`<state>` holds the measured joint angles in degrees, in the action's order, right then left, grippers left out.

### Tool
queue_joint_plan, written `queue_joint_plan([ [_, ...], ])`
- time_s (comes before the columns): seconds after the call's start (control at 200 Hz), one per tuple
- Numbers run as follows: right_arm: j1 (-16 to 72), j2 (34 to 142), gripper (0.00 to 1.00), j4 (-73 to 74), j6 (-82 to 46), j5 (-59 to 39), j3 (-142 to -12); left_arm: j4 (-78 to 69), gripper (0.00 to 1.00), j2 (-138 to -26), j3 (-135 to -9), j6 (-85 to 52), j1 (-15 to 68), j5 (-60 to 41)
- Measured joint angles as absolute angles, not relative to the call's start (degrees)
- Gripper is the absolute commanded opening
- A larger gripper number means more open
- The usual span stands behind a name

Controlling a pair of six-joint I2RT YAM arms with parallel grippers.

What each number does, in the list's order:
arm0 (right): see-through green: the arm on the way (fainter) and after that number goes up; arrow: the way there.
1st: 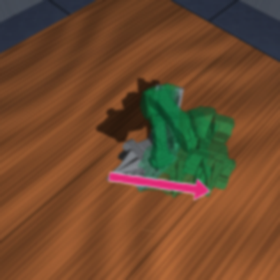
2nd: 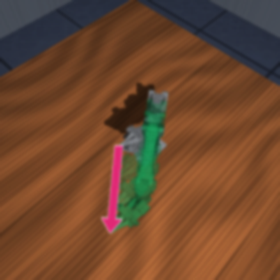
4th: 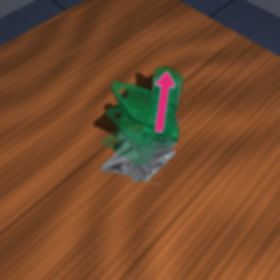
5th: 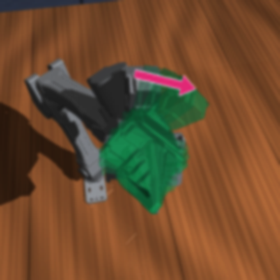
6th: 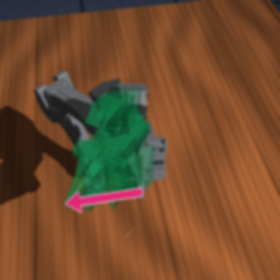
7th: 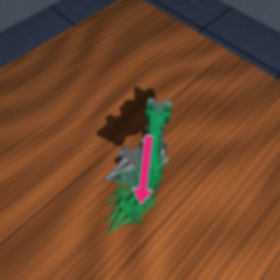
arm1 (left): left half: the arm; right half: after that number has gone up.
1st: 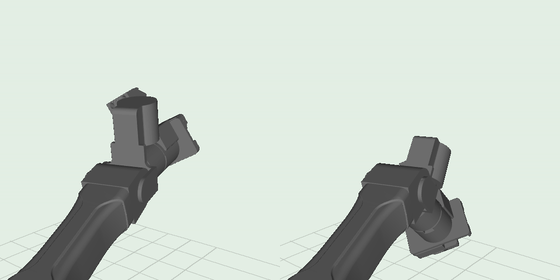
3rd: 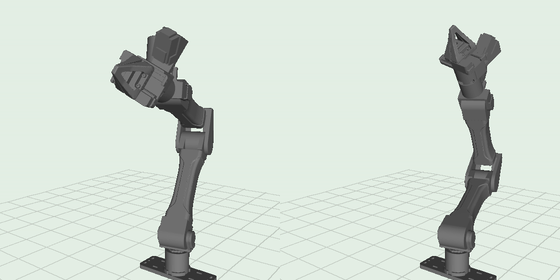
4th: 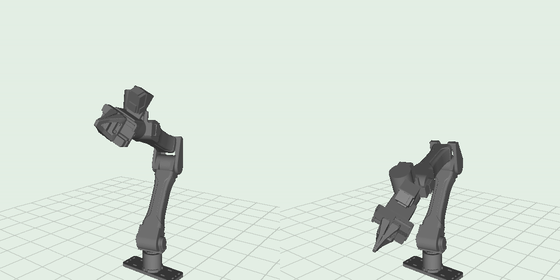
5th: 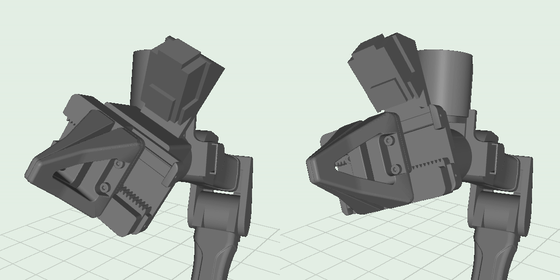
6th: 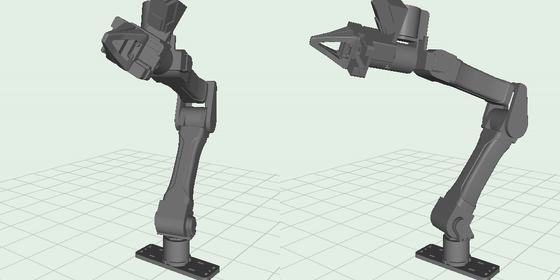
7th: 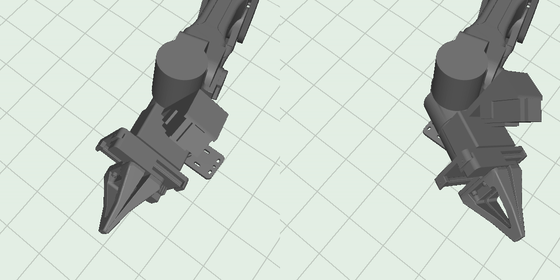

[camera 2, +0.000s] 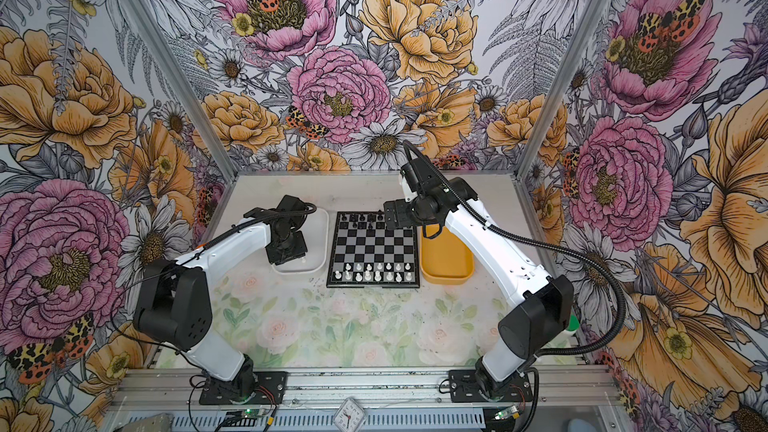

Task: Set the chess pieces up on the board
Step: 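Lower the open left gripper around the last white pawn in the white tray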

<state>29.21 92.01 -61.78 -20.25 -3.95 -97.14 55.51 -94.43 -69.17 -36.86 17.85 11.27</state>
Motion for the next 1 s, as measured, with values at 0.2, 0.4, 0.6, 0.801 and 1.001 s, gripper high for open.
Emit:
queue_joint_plan([
  [0.2,29.2,93.9,1.0,-61.8,-20.3,-3.9,-99.4,53.1,0.4,-99.9,-72.0,-34.5,16.4,8.6],
  [0.4,29.2,95.3,1.0,-61.4,-20.5,-3.7,-100.5,51.7,0.38,-103.0,-73.3,-32.8,15.2,6.8],
  [0.6,29.2,95.3,1.0,-61.4,-20.8,-3.4,-100.6,50.9,0.37,-103.5,-73.3,-32.4,15.1,5.3],
  [0.801,29.2,95.3,1.0,-61.4,-21.0,-3.3,-100.6,50.6,0.35,-103.8,-73.3,-32.4,15.8,5.0],
  [1.001,29.2,95.3,1.0,-61.4,-21.0,-3.2,-100.6,50.5,0.32,-106.2,-73.1,-32.4,16.4,5.0],
])
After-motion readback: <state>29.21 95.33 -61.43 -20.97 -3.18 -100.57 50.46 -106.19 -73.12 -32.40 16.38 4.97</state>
